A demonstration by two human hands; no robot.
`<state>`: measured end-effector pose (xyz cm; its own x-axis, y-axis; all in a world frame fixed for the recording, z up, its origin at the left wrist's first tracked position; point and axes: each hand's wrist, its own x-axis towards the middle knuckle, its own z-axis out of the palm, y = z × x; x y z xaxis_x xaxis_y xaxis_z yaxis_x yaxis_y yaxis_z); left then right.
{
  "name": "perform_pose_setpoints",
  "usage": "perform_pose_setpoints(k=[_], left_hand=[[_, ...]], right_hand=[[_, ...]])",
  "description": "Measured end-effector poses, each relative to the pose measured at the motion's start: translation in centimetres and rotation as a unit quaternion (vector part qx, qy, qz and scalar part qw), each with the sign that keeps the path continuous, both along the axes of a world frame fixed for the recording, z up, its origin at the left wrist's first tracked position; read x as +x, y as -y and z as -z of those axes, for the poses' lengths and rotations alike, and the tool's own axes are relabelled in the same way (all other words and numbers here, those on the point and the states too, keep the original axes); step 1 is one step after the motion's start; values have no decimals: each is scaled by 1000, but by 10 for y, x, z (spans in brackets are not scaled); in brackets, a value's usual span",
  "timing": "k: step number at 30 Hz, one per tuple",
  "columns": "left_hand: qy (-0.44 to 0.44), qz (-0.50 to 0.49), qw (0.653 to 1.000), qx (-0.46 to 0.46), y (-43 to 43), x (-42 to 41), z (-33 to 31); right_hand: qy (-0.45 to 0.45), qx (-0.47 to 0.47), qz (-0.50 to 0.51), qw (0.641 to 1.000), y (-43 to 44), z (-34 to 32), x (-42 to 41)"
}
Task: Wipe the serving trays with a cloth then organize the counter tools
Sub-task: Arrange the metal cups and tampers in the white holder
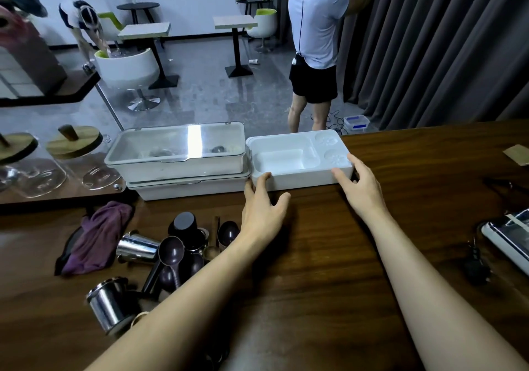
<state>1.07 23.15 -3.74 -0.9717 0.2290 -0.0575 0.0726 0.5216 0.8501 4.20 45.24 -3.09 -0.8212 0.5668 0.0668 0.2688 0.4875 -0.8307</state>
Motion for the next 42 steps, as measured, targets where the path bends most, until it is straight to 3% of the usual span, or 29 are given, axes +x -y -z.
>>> perform_pose_setpoints(k=[11,21,42], left_hand=[[-34,2,999,-3,-12,1,3],[-31,36,999,-14,-20,-21,11],[-53,120,991,12,74,117,17]], right_hand=[[-15,-31,57,998,-12,11,10],[15,-6,0,1000,-17,6,15],[9,2,113,994,93,3,178]])
